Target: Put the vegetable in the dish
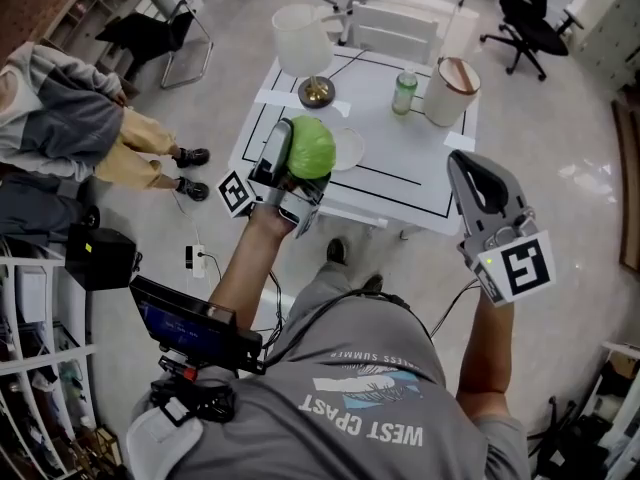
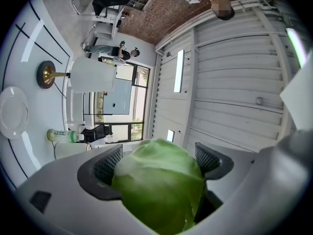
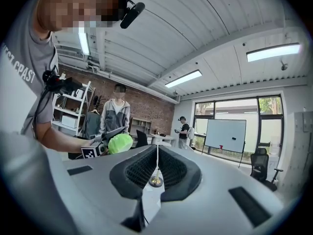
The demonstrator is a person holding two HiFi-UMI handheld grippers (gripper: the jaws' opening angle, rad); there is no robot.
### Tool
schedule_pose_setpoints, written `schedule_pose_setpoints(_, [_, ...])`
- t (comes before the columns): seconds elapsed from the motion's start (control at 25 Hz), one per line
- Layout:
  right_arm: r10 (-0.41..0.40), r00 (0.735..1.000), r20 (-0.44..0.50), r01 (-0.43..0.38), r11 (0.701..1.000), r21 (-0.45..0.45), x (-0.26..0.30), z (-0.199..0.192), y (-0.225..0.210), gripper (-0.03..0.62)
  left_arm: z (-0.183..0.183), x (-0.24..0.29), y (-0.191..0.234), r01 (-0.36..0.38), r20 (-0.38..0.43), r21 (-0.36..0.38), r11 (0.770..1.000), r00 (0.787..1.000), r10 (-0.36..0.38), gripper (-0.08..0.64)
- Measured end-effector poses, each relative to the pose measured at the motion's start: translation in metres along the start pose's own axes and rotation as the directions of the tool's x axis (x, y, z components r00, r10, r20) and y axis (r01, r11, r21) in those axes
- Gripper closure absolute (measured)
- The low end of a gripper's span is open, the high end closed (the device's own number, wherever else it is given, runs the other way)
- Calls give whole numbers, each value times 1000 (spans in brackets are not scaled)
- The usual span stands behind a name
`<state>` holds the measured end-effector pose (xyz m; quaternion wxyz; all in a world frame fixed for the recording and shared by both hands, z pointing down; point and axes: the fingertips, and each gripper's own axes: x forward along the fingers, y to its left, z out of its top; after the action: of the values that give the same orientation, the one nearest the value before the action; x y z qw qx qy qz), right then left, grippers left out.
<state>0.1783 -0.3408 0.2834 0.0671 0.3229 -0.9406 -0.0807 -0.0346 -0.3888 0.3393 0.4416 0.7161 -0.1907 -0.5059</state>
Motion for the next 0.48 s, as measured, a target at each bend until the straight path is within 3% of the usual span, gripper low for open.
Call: schedule_pose_setpoints(0.48, [15,998,-59,-11,998,63,47,-37,-25,583,32,7,98,-131,-10,-4,991,991,131,91])
